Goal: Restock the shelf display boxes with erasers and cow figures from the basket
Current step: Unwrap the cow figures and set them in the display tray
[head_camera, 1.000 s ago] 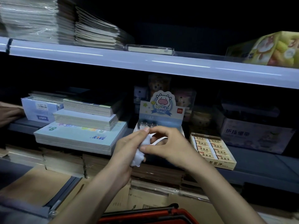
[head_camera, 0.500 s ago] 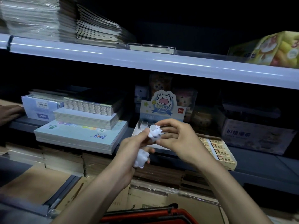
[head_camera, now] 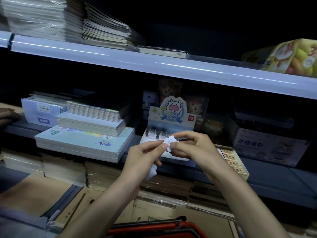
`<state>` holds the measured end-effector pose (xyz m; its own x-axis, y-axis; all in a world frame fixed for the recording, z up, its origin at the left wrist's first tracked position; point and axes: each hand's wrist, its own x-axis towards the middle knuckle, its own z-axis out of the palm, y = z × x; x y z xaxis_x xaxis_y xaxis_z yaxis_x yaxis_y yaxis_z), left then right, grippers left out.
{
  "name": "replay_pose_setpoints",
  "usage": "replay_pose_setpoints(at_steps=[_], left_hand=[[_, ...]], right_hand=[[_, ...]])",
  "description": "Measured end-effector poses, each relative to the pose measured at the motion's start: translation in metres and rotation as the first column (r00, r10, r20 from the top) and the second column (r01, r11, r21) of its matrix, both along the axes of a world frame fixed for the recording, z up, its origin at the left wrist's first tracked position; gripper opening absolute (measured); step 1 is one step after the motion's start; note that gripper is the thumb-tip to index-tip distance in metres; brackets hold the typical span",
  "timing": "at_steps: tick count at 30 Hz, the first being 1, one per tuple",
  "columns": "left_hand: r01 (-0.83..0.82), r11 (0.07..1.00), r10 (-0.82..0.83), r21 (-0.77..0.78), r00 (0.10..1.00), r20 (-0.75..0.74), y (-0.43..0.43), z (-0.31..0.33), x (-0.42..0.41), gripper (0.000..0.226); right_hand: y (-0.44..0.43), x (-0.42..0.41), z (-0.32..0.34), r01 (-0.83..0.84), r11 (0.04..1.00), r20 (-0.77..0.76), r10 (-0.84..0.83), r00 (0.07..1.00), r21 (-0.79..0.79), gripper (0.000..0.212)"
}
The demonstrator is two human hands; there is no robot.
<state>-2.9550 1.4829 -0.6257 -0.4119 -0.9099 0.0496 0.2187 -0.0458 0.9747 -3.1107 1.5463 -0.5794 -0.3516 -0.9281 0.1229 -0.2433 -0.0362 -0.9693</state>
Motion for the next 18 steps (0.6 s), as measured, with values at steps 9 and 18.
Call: replay_pose_setpoints(at_steps=[9, 18], left_hand=[[0.314, 0.585, 0.545, -0.748, 0.531, 0.649, -0.007, -0.032, 0.002, 0.054], [0.437, 0.522, 0.639, -0.732, 0.367, 0.676, -0.011, -0.036, 0.006, 0.053]], right_hand=[[-0.036, -0.034, 0.009, 0.234, 0.970, -0.608, -0.222, 0.762, -0.060, 0.026], [-0.103, -0.048, -0.015, 0.229, 0.967, -0.835, -0.035, 0.550, 0.110, 0.035]])
